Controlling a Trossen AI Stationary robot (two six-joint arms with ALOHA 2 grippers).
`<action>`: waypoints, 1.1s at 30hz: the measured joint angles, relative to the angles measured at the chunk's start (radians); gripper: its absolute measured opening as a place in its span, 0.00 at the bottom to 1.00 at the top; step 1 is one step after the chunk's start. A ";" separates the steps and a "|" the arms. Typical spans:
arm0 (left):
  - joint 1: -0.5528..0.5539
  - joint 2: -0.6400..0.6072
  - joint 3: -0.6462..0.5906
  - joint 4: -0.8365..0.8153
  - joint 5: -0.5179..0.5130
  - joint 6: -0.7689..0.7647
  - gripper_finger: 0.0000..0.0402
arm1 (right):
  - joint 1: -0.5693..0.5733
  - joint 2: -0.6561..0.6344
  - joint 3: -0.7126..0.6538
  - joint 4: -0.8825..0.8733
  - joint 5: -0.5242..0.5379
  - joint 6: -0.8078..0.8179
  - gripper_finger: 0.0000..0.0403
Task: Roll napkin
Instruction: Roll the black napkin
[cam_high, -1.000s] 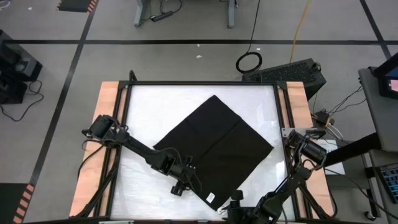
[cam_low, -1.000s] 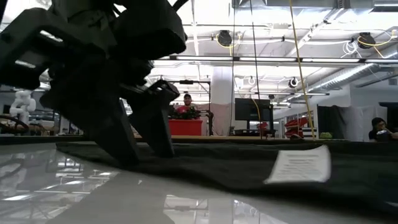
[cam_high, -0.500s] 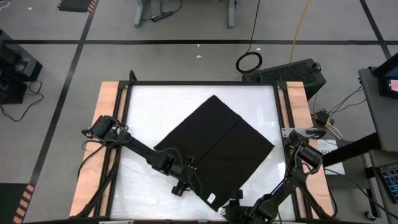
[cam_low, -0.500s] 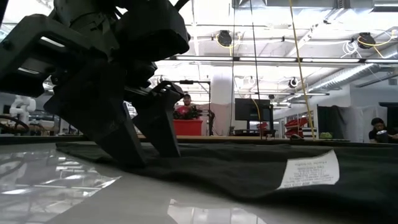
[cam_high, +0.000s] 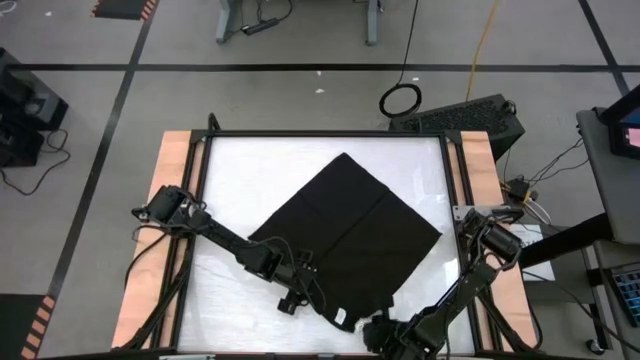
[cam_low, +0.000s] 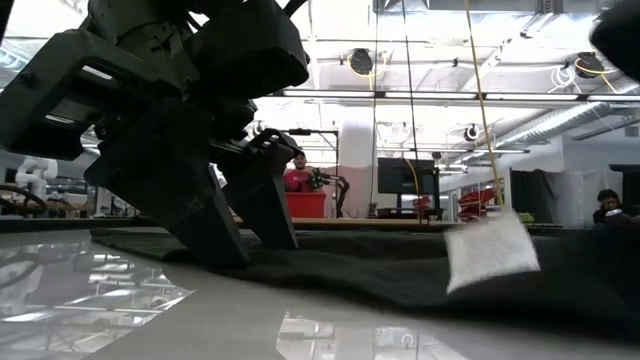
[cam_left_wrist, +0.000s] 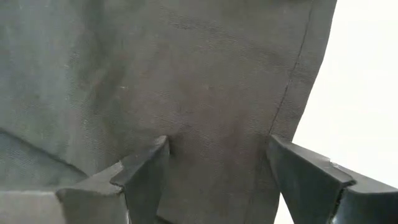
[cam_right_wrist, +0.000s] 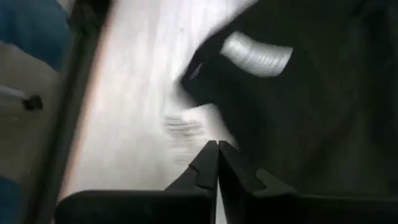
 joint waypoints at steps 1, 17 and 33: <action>0.002 0.000 0.000 0.000 0.000 0.000 0.69 | -0.005 -0.009 0.012 -0.013 0.004 -0.009 0.00; 0.018 0.001 -0.002 0.022 -0.015 -0.028 0.69 | 0.001 -0.020 0.021 0.114 -0.205 0.189 0.25; 0.027 0.020 0.000 0.063 -0.090 -0.067 0.69 | -0.017 0.084 0.026 0.182 -0.139 0.370 0.60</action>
